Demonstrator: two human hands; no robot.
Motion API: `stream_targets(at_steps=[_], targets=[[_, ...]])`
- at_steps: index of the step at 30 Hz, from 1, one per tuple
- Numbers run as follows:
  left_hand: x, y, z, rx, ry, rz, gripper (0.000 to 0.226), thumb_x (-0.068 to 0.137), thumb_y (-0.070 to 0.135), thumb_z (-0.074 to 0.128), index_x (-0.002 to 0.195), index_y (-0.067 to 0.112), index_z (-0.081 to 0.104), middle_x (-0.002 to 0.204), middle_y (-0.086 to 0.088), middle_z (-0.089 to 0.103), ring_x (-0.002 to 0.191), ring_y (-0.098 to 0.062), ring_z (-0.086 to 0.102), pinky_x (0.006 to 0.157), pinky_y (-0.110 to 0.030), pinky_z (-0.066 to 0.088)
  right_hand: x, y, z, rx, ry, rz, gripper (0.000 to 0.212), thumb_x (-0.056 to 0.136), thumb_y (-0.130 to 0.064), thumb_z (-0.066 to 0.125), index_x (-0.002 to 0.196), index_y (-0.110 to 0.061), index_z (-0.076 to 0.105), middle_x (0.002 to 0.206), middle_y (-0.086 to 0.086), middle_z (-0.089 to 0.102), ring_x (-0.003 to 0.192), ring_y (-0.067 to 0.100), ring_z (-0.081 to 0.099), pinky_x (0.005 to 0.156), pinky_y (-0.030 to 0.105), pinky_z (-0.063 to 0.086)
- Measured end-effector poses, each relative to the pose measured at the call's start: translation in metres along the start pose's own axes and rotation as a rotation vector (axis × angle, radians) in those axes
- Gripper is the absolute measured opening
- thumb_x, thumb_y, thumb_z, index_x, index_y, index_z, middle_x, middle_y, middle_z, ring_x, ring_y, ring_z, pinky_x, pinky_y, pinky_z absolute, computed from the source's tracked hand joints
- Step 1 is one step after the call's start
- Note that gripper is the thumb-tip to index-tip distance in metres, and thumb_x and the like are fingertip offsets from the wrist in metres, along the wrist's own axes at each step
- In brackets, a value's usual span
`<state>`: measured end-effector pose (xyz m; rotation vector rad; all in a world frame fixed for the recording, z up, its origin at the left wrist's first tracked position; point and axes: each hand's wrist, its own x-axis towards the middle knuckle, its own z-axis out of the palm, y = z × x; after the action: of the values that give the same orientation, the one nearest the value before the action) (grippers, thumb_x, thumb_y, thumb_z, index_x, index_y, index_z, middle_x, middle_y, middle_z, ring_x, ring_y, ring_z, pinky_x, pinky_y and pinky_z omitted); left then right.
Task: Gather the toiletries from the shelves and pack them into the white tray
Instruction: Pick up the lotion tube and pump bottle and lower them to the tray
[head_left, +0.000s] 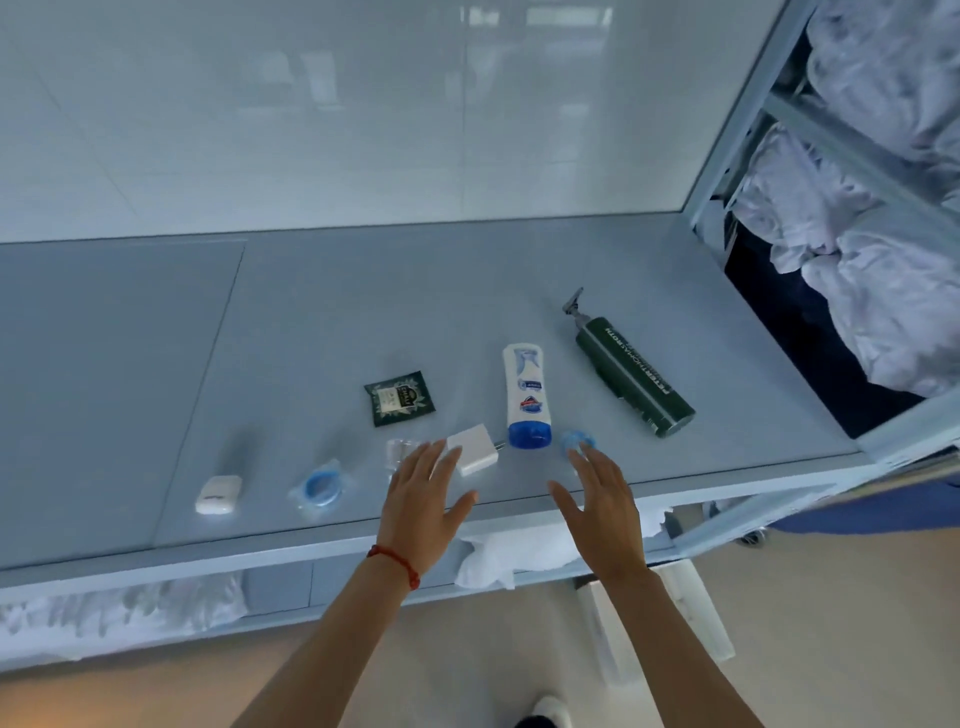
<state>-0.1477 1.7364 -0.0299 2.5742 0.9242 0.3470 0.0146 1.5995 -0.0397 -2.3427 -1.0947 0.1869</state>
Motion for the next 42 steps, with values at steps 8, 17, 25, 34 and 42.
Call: stream_targets(at_steps=[8,17,25,34,42], targets=[[0.061,0.067,0.032,-0.041,0.068,-0.044,0.047,0.074,0.021,0.073,0.114,0.001,0.056,0.117,-0.025,0.06,0.11,-0.043,0.053,0.089,-0.054,0.043,0.065,0.071,-0.052,-0.075,0.034,-0.101,0.047,0.085,-0.039,0.048,0.12,-0.007,0.055,0.127,0.018,0.055,0.117,0.036,0.051,0.094,0.05,0.041],[0.136,0.071,0.049,-0.044,-0.007,-0.218,0.056,0.086,0.027,0.057,0.136,0.011,0.034,0.143,-0.018,0.033,0.13,-0.033,0.029,0.102,-0.042,0.033,0.142,0.092,-0.054,-0.19,-0.075,-0.106,0.046,0.091,-0.028,0.053,0.132,-0.009,0.043,0.141,0.017,0.038,0.13,0.034,0.032,0.105,0.046,0.028],[0.15,0.071,0.072,-0.127,-0.086,-0.258,0.059,0.085,0.023,0.059,0.136,0.01,0.032,0.138,-0.013,0.037,0.107,-0.03,0.053,0.085,-0.034,0.045,0.154,0.105,-0.051,-0.23,-0.096,-0.073,0.049,0.091,-0.022,0.052,0.137,-0.015,0.036,0.145,0.012,0.032,0.125,0.032,0.039,0.097,0.046,0.04],[0.186,0.086,0.089,-0.141,-0.106,-0.122,0.056,0.084,0.02,0.06,0.133,0.01,0.036,0.137,-0.011,0.041,0.106,-0.03,0.052,0.084,-0.037,0.046,0.148,0.122,-0.054,-0.202,-0.003,-0.013,0.047,0.082,-0.013,0.066,0.126,-0.008,0.05,0.133,0.02,0.048,0.111,0.039,0.052,0.084,0.05,0.048],[0.204,0.093,0.095,-0.081,-0.078,-0.164,0.057,0.081,0.032,0.061,0.131,0.015,0.039,0.128,-0.009,0.047,0.097,-0.029,0.055,0.072,-0.037,0.048,0.164,0.128,-0.066,-0.18,-0.076,0.079,0.052,0.091,-0.033,0.051,0.138,-0.017,0.034,0.145,0.011,0.031,0.122,0.032,0.04,0.095,0.046,0.039]])
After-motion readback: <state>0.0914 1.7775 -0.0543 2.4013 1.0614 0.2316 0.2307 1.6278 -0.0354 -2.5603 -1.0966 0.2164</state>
